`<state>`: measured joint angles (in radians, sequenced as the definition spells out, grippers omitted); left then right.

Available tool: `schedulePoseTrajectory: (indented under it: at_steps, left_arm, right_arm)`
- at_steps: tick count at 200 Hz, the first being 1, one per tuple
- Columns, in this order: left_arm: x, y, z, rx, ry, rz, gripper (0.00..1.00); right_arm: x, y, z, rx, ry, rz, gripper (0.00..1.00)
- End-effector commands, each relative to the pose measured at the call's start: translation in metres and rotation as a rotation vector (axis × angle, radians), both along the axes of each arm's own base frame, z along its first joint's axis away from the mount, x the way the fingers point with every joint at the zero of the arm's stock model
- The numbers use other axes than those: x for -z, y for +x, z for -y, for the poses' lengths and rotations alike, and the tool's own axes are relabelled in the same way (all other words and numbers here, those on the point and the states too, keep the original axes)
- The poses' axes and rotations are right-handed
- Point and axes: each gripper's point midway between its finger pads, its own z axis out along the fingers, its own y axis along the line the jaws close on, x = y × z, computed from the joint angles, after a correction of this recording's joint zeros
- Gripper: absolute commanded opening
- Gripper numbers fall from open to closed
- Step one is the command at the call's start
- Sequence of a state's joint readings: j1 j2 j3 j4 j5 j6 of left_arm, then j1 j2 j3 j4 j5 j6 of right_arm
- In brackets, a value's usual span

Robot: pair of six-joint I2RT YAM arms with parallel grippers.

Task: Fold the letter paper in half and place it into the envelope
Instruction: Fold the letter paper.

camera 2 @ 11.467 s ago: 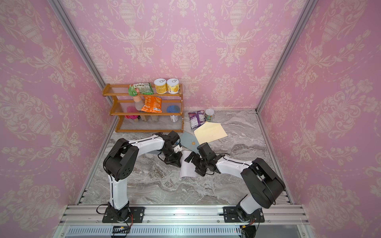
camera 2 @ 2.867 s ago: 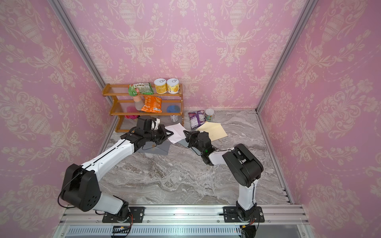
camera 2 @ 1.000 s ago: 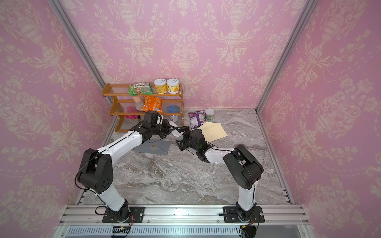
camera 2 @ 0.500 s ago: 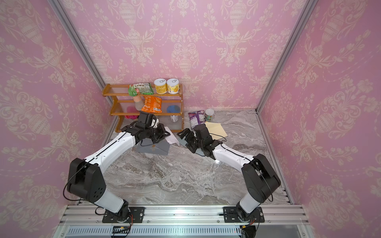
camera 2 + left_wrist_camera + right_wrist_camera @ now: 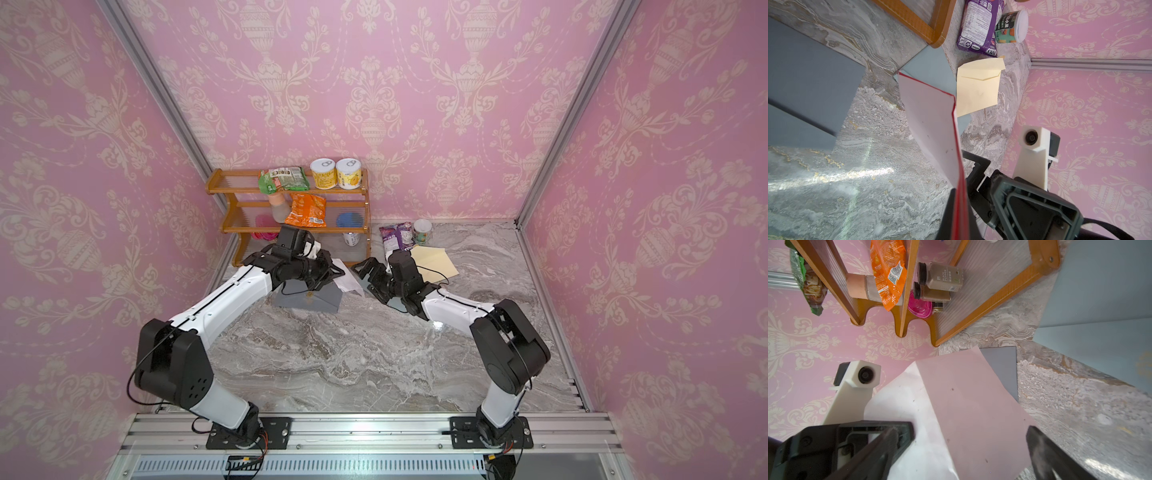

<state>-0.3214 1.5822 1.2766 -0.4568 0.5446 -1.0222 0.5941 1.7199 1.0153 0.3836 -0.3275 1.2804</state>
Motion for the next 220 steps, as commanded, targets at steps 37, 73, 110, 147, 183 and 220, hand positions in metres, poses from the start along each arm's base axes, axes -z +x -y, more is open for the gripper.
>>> schedulePoseTrajectory:
  at_steps: [37,73,110,147,183,220]
  left_arm:
    - [-0.014,0.031,0.013,-0.044,-0.121,0.029,0.00]
    - [-0.009,0.044,0.018,-0.044,-0.131,0.053,0.00]
    - [0.004,0.049,0.020,-0.044,-0.141,0.051,0.00]
    - [0.012,0.048,0.022,-0.041,-0.147,0.044,0.00]
    - [0.014,0.043,0.021,-0.029,-0.140,0.042,0.00]
    - [0.022,0.035,0.019,-0.021,-0.127,0.027,0.00]
  right_arm:
    - [-0.010,-0.016,-0.010,-0.002,0.135,0.030,1.00]
    - [-0.017,-0.014,-0.011,0.011,0.190,0.041,0.88]
    - [-0.021,-0.009,-0.011,0.037,0.236,0.041,0.68]
    - [-0.018,-0.002,-0.007,0.075,0.264,0.034,0.51]
    - [-0.014,0.005,-0.004,0.112,0.293,0.028,0.46]
    - [-0.018,0.011,-0.005,0.127,0.331,0.042,0.43]
